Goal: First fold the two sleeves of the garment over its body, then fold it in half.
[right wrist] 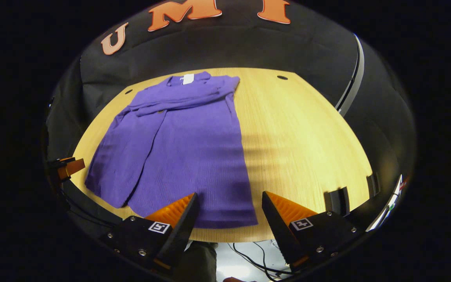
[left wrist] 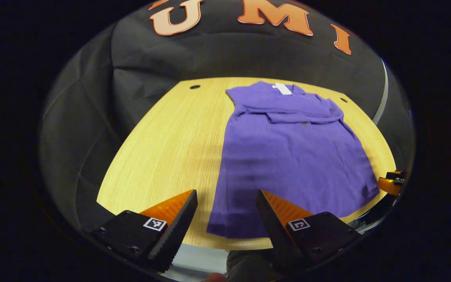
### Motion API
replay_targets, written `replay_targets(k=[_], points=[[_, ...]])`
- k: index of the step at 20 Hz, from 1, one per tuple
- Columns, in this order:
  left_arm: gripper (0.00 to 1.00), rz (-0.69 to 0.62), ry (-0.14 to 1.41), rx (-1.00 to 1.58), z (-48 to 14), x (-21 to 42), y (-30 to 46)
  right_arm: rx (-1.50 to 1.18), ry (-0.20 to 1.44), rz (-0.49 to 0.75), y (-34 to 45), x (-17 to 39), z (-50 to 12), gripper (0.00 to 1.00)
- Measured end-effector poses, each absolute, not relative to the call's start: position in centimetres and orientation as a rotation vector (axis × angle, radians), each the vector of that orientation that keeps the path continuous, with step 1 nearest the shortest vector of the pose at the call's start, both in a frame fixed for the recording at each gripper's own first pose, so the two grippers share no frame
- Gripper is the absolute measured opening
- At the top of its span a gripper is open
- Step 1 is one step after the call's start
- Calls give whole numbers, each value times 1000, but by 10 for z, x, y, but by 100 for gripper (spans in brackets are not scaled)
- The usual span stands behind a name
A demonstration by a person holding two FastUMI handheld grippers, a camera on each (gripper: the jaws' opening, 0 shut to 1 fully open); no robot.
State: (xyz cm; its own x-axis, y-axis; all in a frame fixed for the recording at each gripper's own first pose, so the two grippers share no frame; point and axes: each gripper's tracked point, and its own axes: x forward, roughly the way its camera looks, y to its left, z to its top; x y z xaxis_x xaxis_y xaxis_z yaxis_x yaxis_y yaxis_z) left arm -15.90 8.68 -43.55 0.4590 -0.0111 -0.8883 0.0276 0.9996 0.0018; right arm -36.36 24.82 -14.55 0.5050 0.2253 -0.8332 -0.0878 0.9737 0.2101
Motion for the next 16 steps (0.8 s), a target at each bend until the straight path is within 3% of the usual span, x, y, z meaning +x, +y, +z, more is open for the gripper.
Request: replay_targets(k=[11, 16], points=[[98, -16, 1430, -96, -483, -202, 84, 122, 1206, 223, 255, -379, -173, 97], [99, -22, 1569, -81, -479, -208, 87, 106, 1274, 244, 259, -381, -176, 91]])
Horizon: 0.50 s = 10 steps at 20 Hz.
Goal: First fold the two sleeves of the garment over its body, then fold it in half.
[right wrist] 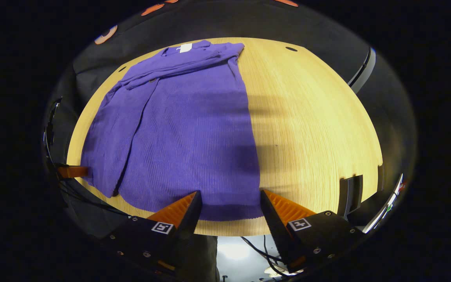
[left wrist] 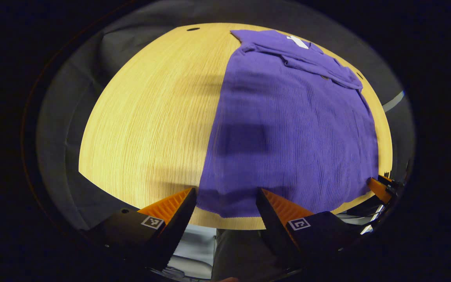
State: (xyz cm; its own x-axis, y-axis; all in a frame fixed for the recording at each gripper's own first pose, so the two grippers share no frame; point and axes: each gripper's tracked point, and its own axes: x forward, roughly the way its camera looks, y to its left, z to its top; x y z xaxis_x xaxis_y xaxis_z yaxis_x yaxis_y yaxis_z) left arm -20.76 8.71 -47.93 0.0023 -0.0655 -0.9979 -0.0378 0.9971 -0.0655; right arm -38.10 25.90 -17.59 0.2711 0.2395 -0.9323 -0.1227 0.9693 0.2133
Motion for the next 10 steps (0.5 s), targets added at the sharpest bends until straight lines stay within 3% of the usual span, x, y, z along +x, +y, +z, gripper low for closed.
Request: replay_targets(k=[1, 2, 3, 4, 6, 7, 8, 10], points=[[94, -12, 1599, -96, -478, -209, 87, 102, 1288, 254, 261, -383, -177, 88], [90, -7, 1619, -107, -478, -208, 86, 95, 1298, 258, 263, -385, -178, 78], [78, -14, 1629, -114, -478, -206, 85, 93, 1300, 260, 261, -384, -177, 73], [66, -17, 1639, -124, -477, -210, 79, 112, 1303, 258, 263, -382, -177, 60], [37, -31, 1646, -140, -479, -206, 73, 195, 1322, 239, 266, -382, -176, 45], [23, -49, 1652, -131, -479, -205, 70, 240, 1335, 223, 266, -381, -178, 27], [22, -58, 1652, -127, -478, -206, 70, 283, 1350, 204, 266, -381, -176, 17], [15, -81, 1658, -126, -476, -207, 70, 332, 1376, 178, 268, -379, -176, 9]])
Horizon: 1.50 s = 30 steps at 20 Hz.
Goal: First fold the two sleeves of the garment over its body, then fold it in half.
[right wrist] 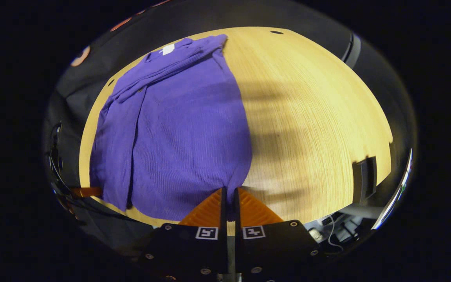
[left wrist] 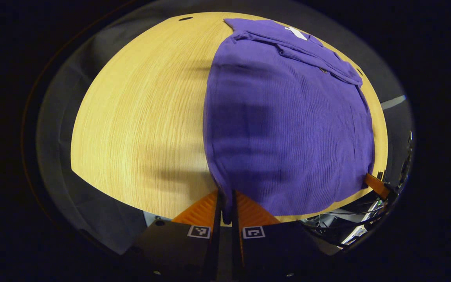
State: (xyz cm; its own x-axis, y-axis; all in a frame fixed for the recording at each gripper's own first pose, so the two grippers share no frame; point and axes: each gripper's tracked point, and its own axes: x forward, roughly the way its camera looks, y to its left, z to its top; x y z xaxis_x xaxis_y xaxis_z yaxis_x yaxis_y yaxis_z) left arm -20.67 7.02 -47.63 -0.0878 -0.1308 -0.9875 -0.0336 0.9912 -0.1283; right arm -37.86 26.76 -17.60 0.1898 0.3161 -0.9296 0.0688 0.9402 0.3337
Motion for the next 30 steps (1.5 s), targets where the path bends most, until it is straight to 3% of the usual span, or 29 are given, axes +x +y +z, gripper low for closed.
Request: replay_targets(k=[5, 12, 30], points=[[7, -124, 1660, -154, -474, -205, 69, 305, 1421, 168, 270, -374, -170, 4], [6, -198, 1590, -119, -443, -181, 75, 309, 1370, 155, 274, -352, -137, 4], [6, -453, 1312, -99, -354, -19, 63, 322, 1098, 124, 290, -222, -18, 3]])
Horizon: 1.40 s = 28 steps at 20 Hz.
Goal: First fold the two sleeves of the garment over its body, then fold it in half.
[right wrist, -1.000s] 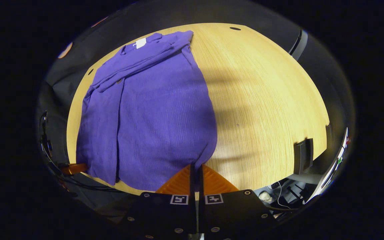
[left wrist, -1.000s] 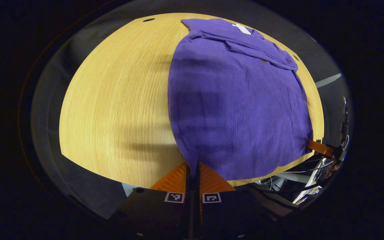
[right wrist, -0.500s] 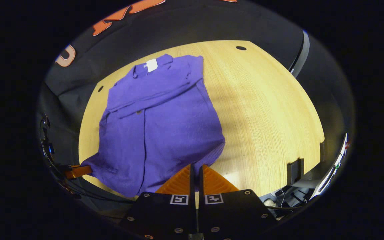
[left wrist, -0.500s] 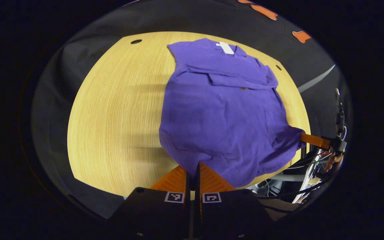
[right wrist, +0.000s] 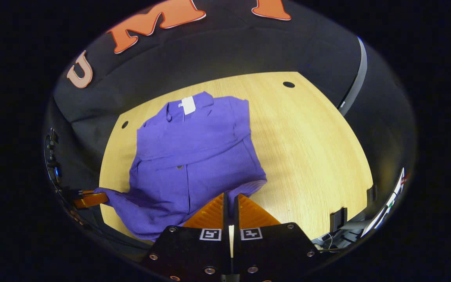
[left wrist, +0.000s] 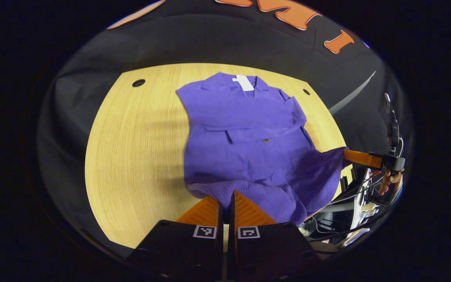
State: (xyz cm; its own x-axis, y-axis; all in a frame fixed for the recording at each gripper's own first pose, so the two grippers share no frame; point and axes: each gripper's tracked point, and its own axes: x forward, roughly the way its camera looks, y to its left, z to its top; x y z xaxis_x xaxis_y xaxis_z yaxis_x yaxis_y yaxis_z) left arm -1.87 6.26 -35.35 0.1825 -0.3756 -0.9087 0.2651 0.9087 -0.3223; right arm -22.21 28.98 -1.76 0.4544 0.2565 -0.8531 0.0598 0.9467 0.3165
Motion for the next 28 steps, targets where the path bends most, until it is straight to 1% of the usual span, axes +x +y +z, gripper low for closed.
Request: replay_targets(k=[3, 6, 11, 16, 20, 28], points=[[6, -474, 1272, -83, -337, 12, 60, 292, 1043, 124, 285, -193, 5, 3], [6, -468, 1225, -81, -320, 42, 54, 270, 1002, 171, 288, -164, 25, 3], [6, -407, 1174, -84, -297, 86, 53, 242, 963, 261, 296, -112, 39, 3], [6, -347, 1156, -85, -291, 133, 55, 228, 925, 311, 295, -65, 51, 3], [6, -317, 1164, -49, -302, 168, 56, 231, 935, 314, 292, -28, 42, 3], [5, -286, 1235, 115, -359, 260, 53, 242, 1022, 303, 287, 53, -6, 3]])
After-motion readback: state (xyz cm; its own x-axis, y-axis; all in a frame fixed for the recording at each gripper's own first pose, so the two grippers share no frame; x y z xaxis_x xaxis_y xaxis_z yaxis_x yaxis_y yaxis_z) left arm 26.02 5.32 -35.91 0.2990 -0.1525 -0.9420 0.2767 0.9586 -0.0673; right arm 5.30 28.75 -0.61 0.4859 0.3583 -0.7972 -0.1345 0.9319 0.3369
